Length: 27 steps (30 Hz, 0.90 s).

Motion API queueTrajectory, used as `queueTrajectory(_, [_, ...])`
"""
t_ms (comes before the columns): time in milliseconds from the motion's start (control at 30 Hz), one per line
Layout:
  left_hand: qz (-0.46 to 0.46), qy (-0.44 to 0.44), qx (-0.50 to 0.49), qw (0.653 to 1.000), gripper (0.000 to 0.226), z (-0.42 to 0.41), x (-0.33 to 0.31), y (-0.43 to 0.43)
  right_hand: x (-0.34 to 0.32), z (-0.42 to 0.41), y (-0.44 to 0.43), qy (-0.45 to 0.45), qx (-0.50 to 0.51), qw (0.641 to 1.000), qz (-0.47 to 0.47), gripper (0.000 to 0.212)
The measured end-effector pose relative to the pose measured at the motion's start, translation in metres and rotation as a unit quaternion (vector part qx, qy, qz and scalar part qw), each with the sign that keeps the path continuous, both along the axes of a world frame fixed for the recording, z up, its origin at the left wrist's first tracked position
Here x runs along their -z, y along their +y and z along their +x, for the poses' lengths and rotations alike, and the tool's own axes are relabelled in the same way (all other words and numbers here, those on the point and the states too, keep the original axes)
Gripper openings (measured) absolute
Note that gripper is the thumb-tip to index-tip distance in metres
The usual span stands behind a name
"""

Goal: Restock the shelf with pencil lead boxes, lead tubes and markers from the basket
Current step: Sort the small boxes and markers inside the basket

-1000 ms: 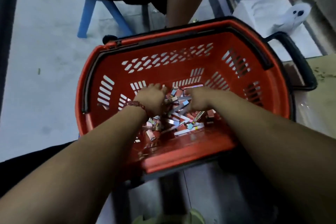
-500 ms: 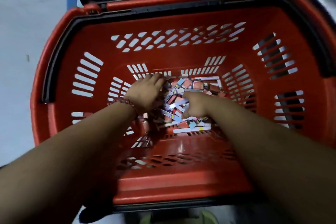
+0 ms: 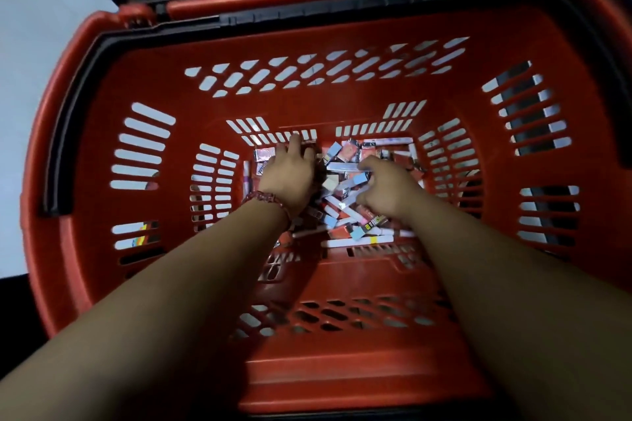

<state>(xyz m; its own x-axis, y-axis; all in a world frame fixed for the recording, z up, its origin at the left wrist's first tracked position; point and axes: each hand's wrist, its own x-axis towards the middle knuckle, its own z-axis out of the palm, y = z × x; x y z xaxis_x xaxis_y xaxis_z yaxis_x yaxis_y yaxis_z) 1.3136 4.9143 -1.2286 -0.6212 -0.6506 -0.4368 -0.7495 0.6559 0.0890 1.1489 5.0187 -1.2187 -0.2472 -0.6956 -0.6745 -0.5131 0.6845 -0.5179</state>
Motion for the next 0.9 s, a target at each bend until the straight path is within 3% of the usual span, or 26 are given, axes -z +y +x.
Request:
queueTrajectory(267, [0.035,-0.017,-0.057,0.998,0.056,0.014,0.004,-0.001,0.008,0.002,-0.001,0.032,-0.068,0.997,-0.021,0.076])
queueTrajectory(500, [0.028,-0.01,-0.013,0.999,0.058,0.029,0.012,-0.009,0.009,0.018,-0.006,0.139,-0.157,0.978,-0.002,0.073])
queueTrajectory(733, [0.073,0.13,-0.134,0.98,0.051,0.056,0.011,-0.014,0.007,0.024,-0.012,0.254,-0.255,0.933,-0.016,0.053])
queueTrajectory(900, [0.109,0.094,-0.114,0.983,0.046,0.061,0.018,-0.011,0.002,0.029,-0.011,0.304,-0.323,0.896,-0.009,0.045])
